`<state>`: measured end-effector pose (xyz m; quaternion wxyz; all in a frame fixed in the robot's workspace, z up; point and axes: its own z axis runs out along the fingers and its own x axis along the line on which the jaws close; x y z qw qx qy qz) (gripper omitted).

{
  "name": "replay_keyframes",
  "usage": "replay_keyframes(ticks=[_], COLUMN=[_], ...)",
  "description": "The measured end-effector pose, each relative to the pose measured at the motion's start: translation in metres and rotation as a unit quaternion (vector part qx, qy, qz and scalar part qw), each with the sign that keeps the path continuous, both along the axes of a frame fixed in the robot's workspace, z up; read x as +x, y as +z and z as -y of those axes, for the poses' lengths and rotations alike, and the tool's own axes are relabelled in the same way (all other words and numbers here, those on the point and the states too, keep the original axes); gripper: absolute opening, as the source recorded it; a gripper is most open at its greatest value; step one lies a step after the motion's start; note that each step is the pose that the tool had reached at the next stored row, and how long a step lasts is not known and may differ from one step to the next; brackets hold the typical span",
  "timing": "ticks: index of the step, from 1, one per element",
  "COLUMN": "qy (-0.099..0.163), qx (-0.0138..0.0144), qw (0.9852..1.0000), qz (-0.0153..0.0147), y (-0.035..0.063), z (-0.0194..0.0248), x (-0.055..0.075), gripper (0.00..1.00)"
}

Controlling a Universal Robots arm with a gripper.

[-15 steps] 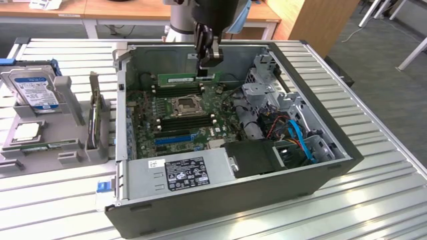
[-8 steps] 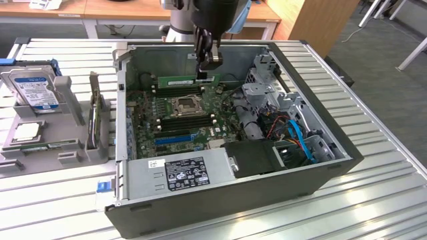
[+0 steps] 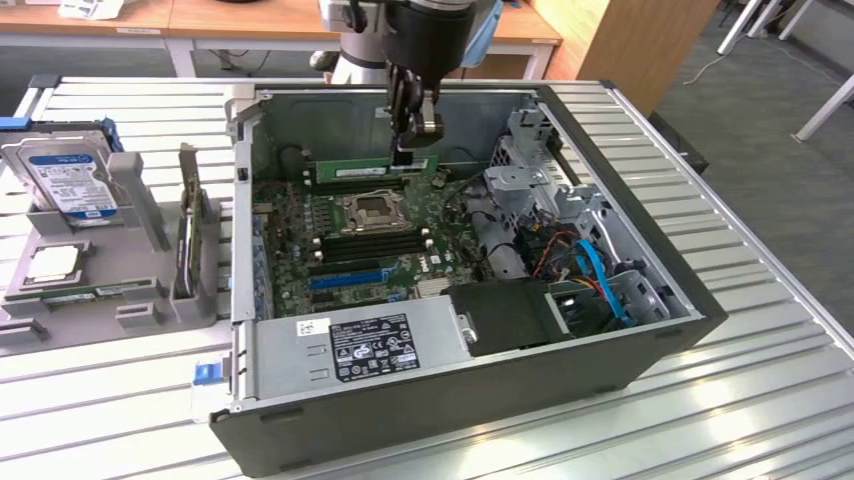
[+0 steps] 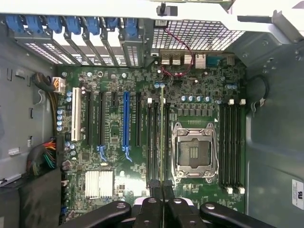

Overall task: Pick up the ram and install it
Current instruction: 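Pick up the ram and move it above insertion slot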

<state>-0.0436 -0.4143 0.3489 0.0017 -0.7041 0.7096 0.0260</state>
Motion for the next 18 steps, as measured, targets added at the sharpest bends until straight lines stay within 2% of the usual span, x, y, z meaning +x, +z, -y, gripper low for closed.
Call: replay_keyframes(ticks=[11, 18], qy=[0.000, 0.000], qx=[0.0000, 0.0002], qw=[1.0000, 1.0000], qz=[0.0000, 0.0001], y=[-0.0111, -0.0127], z=[0.0000, 0.0000], x=[0.000, 0.000], gripper=[0.12, 0.12])
